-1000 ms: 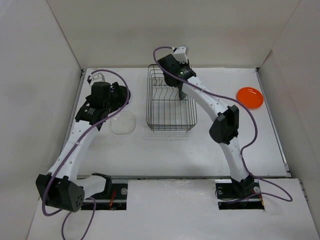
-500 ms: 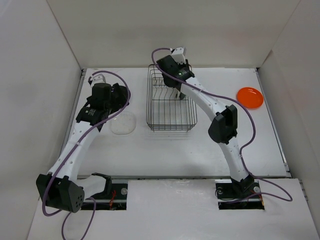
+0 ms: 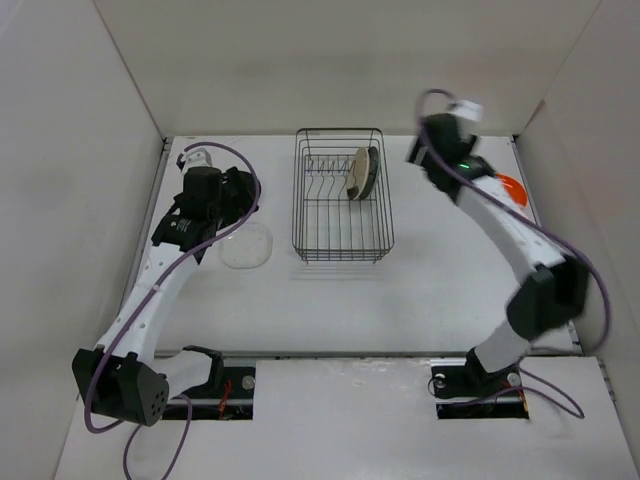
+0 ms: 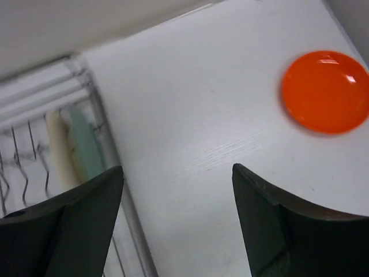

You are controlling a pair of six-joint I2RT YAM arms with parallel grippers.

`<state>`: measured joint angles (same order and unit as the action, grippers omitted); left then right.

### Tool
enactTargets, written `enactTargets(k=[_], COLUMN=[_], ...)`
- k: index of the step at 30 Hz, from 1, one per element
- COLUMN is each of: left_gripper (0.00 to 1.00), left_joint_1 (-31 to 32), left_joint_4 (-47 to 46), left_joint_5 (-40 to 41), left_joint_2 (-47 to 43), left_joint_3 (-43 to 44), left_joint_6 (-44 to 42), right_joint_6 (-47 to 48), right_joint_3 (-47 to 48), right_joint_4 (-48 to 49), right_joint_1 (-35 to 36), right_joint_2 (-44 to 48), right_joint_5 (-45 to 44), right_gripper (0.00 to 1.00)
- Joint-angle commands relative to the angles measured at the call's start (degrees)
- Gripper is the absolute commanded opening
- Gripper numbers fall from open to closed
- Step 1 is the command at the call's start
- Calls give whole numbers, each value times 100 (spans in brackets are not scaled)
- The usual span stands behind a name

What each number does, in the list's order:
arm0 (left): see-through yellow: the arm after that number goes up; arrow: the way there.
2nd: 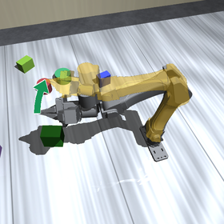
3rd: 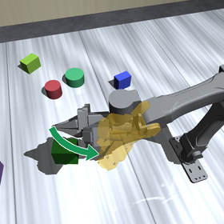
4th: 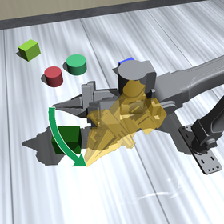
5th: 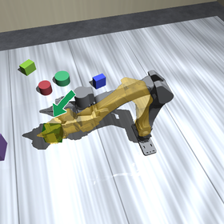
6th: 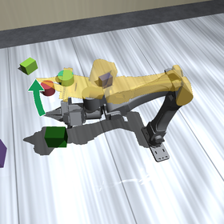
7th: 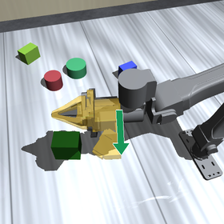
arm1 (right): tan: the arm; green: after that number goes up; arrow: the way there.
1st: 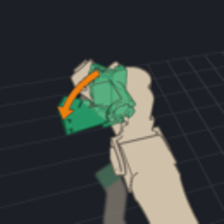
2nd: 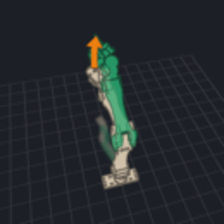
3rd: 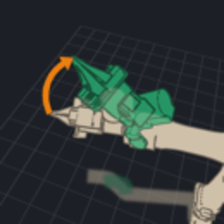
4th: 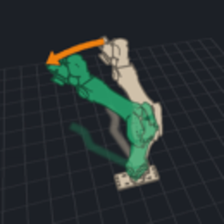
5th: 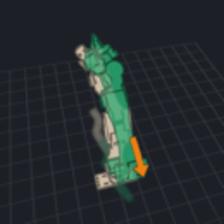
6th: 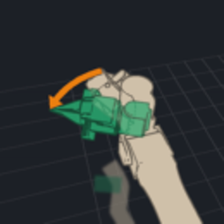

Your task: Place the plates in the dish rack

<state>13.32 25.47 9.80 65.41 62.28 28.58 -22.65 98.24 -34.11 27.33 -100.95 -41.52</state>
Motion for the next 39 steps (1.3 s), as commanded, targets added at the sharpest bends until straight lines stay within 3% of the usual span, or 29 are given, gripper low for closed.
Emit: enactTargets(k=[1,2,3,5,13,24,39], left_gripper=[100,100,100,100,100,100,100], left_joint_1=[-31,-31,-31,-84,-84,-84,-84], left_joint_4=[-244,-245,-245,-306,-307,-245,-245], left_joint_5=[-162,-241,-242,-329,-374,285,233], left_joint_2=[-230,-230,-230,-292,-292,-749,-573], left_joint_3=[-58,-58,-58,-110,-111,-111,47], left_joint_6=[-45,-45,-45,-45,-45,-45,-45], right_joint_6=[-1310,-1547,-1775,-2067,-2261,-1892,-1742], right_joint_3=[-2399,-2936,-3681,-4187,-4349,-3514,-2670], right_joint_4=[2237,2546,2819,2901,3305,3420,2928], right_joint_1=[-2026,-2804,-3125,-3801,-5122,-5317,-5256], right_joint_2=[1918,2156,2323,2413,1439,172,-820], right_joint_5=[2248,2880,3017,3455,4608,4434,4090], right_gripper=[81,83,83,83,83,78,71])
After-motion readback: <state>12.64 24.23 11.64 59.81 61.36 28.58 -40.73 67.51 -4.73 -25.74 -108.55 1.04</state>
